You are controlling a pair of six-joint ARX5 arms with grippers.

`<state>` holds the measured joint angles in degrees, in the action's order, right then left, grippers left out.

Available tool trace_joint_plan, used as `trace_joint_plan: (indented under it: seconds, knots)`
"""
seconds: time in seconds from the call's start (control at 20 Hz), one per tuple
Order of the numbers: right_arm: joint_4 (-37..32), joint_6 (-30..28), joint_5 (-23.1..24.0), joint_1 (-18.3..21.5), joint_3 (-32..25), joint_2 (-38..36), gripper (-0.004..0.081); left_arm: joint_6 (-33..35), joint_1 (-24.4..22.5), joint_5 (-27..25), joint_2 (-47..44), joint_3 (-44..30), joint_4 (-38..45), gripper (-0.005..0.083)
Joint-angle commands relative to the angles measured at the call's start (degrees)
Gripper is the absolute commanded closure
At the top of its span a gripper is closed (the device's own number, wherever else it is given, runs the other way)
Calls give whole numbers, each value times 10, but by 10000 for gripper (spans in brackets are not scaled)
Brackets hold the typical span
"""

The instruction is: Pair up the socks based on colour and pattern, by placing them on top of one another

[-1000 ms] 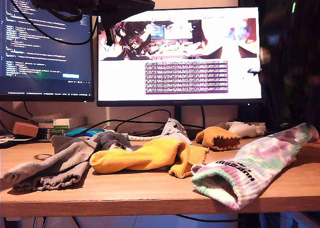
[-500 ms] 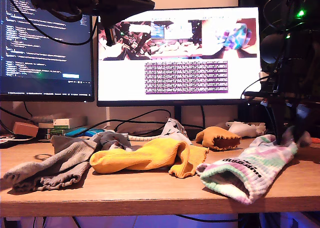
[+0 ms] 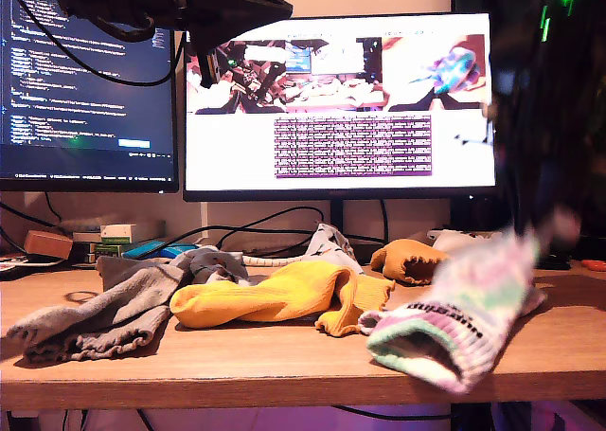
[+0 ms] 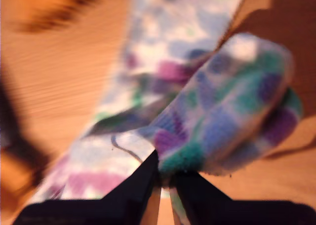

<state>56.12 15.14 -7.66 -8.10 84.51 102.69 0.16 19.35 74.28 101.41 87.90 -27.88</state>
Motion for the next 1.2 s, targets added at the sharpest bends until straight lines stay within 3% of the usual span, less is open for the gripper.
trace_joint_plan:
  seconds: [0.0, 0.2, 0.45, 0.55, 0.6, 0.7, 0.8, 1.0, 1.05, 1.15]
  knots:
    - [0, -2, -3, -2, 25, -10, 783, 3, 0, 2, 9, 0, 5, 769]
    - [-30, 1, -2, -2, 46, -10, 783, 3, 0, 2, 9, 0, 2, 769]
    - [-38, -3, 68, -2, 46, -9, 783, 4, 0, 2, 9, 0, -10, 769]
    - [-47, -5, 71, -2, 46, -9, 769, 3, 0, 2, 9, 0, -12, 769]
    - [-52, -11, 72, -2, 46, -7, 711, 3, 0, 2, 9, 0, -13, 769]
    - [-54, -32, 70, -6, 46, -1, 505, 3, 0, 2, 9, 0, -12, 769]
    - [-52, -31, 67, -9, 46, 5, 414, 3, 0, 2, 9, 0, -13, 769]
    - [-46, -44, 66, -12, 46, 5, 418, 10, 0, 2, 9, 0, -24, 769]
    - [-35, -64, 63, -13, 46, 5, 464, 15, 0, 2, 9, 0, -26, 769]
    - [-20, -78, 50, -25, 45, 11, 701, 17, 0, 1, 9, 0, -26, 769]
